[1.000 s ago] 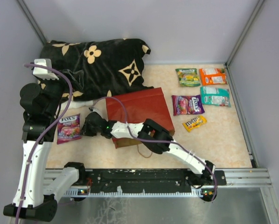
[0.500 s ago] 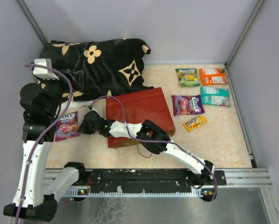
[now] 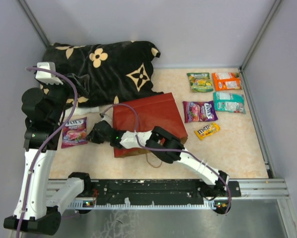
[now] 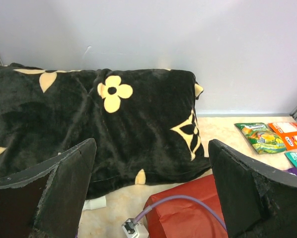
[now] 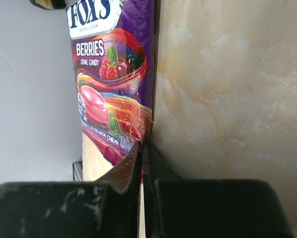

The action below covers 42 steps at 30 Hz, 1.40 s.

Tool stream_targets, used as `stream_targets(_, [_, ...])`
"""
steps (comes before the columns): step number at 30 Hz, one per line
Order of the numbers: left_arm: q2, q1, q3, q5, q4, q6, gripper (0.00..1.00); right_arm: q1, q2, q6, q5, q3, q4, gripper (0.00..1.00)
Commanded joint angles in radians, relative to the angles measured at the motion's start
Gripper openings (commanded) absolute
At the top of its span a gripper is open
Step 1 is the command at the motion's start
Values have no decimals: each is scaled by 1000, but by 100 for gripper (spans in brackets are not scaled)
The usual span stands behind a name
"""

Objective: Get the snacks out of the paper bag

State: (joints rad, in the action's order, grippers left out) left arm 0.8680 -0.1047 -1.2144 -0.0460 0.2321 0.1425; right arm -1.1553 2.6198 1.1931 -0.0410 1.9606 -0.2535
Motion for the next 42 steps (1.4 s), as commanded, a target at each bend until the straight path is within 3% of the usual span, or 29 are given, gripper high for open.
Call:
stream_targets(1, [-7, 6, 6, -3, -8, 0, 100, 9, -44, 0, -76, -13, 8, 0])
stream_targets(7, [-7, 6, 6, -4, -8, -1, 100, 8, 53, -32, -5, 178, 114, 0])
stream_targets(12, [-1, 7, 9, -6, -10, 1, 100, 9, 71, -93, 66, 217, 88, 0])
stream_targets(13, [0, 7, 8, -8, -9, 0, 100, 10, 72, -117, 87, 235, 97, 9])
stream_targets(16, [3, 7, 9, -11, -10, 0, 100, 14, 37, -204, 111, 247, 144, 58])
stream_targets(17, [2, 7, 7, -11, -10, 0, 100, 13, 0, -235, 101, 226, 164, 69])
stream_targets(20, [-1, 6, 8, -3, -9, -1, 100, 14, -144, -308, 54, 81, 166, 90])
stream_targets(27, [-38, 8, 27, 16, -33, 3, 100, -84, -565, -433, -32, -444, -43, 99])
stream_targets(35, [-13, 8, 32, -76, -37, 4, 100, -272, -910, -561, -292, -845, -109, 99])
stream_targets(42, [69, 9, -10, -203, 3, 5, 100, -293, -1116, -472, -346, -1225, -321, 99])
